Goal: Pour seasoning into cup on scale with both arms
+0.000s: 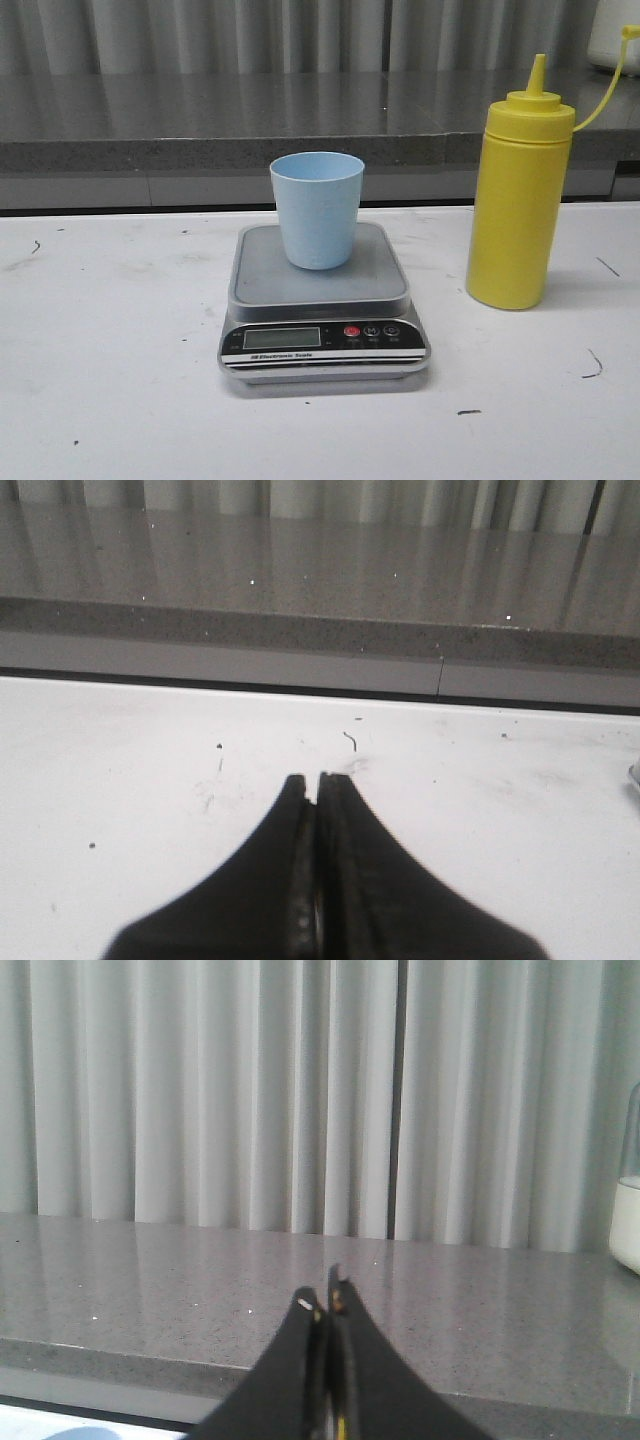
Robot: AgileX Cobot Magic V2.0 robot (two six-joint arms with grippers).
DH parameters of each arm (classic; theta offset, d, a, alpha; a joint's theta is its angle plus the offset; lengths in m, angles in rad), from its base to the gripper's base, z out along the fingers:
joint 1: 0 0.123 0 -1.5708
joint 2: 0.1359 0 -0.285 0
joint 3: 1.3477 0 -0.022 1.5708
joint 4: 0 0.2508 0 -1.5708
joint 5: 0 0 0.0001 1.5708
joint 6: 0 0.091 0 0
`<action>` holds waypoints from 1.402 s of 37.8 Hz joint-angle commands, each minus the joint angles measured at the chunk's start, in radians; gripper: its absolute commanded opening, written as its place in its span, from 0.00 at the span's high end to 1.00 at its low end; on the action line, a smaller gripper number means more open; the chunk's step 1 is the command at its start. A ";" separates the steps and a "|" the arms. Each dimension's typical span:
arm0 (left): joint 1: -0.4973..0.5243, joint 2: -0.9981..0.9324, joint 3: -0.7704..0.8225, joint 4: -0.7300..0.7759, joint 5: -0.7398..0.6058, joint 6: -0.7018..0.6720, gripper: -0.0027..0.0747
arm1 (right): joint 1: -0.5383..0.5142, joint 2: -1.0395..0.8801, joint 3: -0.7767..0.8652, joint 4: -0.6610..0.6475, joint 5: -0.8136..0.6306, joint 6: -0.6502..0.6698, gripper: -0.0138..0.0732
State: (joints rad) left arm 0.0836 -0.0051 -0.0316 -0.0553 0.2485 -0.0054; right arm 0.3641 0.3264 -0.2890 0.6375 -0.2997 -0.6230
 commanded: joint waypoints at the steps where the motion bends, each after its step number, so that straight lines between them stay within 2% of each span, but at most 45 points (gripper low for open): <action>1: 0.001 -0.017 0.009 -0.014 -0.100 -0.013 0.99 | -0.004 0.003 -0.028 -0.014 -0.062 -0.011 0.92; 5: 0.001 -0.017 0.064 -0.014 -0.159 -0.013 0.99 | -0.004 0.003 -0.028 -0.014 -0.063 -0.011 0.92; 7: 0.001 -0.017 0.058 -0.014 -0.133 -0.013 0.99 | -0.004 0.003 -0.028 -0.014 -0.062 -0.011 0.92; 12: 0.001 -0.017 0.061 -0.014 -0.174 -0.013 0.99 | -0.004 0.003 -0.028 -0.014 -0.063 -0.011 0.92; 53: 0.001 -0.017 0.061 -0.014 -0.174 -0.013 0.99 | -0.004 0.003 -0.028 -0.014 -0.066 -0.011 0.92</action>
State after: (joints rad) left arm 0.0857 -0.0051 0.0048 -0.0599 0.1663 -0.0090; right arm 0.3641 0.3264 -0.2890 0.6375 -0.2997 -0.6230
